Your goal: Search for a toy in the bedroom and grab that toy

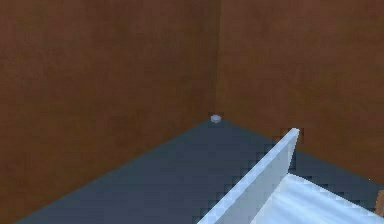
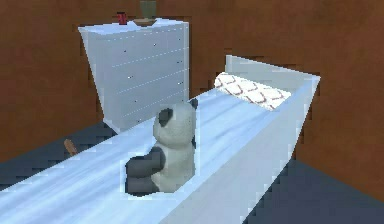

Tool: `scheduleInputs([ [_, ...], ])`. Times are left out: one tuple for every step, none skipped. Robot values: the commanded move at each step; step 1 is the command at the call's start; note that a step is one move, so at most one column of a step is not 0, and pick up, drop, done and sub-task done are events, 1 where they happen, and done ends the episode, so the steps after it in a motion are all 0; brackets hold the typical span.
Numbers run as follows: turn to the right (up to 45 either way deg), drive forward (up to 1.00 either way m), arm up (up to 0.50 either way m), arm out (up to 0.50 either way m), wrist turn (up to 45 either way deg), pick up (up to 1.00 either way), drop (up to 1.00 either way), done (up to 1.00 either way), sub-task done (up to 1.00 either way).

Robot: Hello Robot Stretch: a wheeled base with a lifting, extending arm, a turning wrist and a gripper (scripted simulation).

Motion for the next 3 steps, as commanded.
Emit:
scheduleInputs([
  [0.0,0.00,0.26,0.00,0.0,0.00,0.00,0.00,0.00],
  [0.0,0.00,0.00,0.30,0.0,0.00,0.00,0.00,0.00],
  [0.0,0.00,0.00,0.00,45.0,0.00,0.00,0.00,0.00],
])
